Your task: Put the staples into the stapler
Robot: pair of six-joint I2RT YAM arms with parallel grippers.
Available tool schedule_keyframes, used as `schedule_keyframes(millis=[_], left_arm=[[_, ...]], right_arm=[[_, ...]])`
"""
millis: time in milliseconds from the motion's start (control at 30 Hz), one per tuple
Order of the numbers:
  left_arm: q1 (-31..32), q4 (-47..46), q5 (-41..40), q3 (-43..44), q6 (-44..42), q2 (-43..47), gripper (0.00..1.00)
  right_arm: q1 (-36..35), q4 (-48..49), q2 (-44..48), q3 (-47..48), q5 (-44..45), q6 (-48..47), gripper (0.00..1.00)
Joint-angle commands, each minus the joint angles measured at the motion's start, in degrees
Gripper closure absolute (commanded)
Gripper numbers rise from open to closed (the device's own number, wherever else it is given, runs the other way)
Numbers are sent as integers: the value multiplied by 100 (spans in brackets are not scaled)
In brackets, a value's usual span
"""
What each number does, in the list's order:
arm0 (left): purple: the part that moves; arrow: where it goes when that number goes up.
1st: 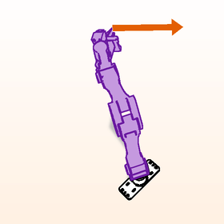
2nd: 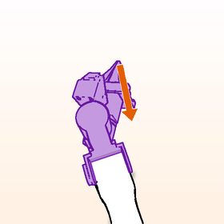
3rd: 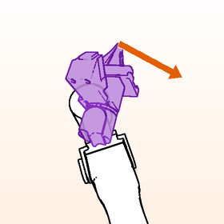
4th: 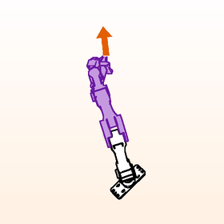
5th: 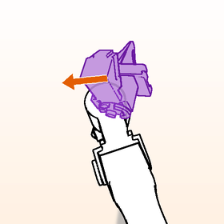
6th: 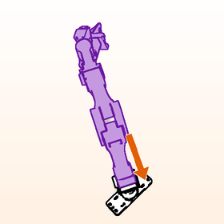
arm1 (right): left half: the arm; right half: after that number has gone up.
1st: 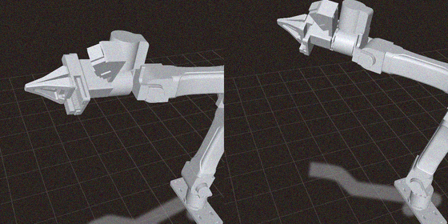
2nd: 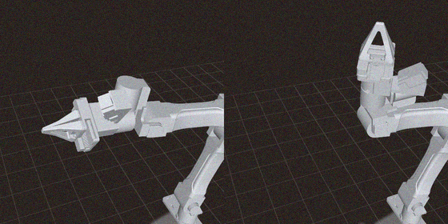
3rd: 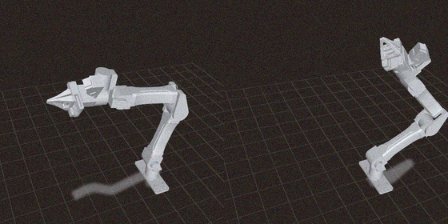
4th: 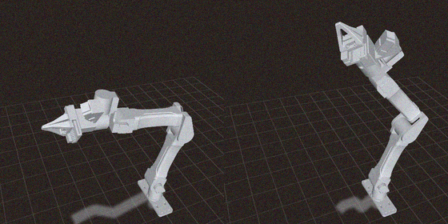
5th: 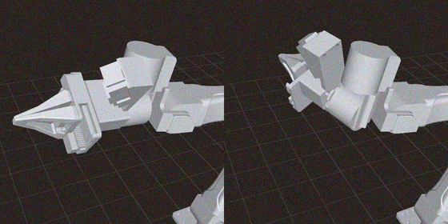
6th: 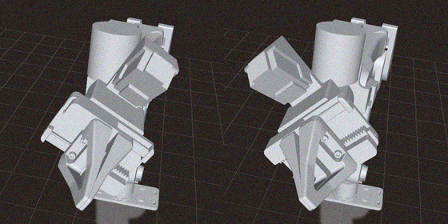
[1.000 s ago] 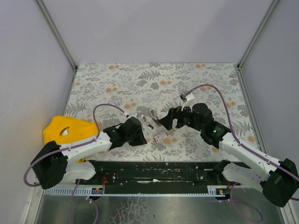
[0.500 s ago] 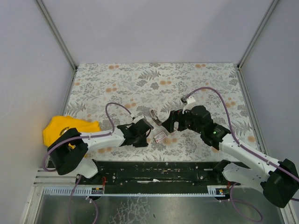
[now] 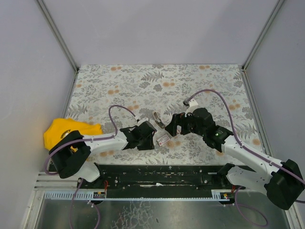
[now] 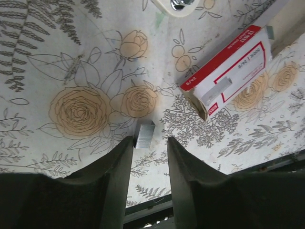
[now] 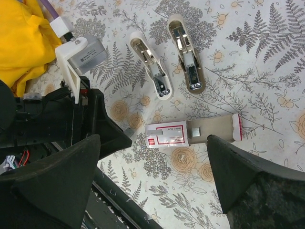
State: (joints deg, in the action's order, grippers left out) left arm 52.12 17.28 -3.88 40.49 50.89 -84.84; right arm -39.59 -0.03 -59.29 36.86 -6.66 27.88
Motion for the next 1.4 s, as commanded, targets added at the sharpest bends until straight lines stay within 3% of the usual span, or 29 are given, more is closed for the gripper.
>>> schedule_keyframes(millis=[0,300,500,733,967,1133,1367], left_arm=[[80,-486,275,-263,141,24,65],[164,-672,305,-328,207,264,62],[-391,45,-141,-144,-450,1361,33],[-2608,545,764,610,-2112,2023,1],[-4315,32,1305,1129,-2771,2001,0],[-4773,-90,1111,1084,-2907,2283,0],[-4854,-159,1170,919,-2856,2535,0]], right_arm=[[14,52,-87,41,-4,52,0],[-8,-230,-292,172,176,103,3],[-585,-576,-663,505,470,-87,8],[-1838,-1467,-2171,1747,1731,-180,25],[-2421,-1774,-3534,2645,2079,-179,37],[-2569,-1990,-4370,3162,2169,-167,45],[-2624,-2321,-4885,3536,2359,-37,54]])
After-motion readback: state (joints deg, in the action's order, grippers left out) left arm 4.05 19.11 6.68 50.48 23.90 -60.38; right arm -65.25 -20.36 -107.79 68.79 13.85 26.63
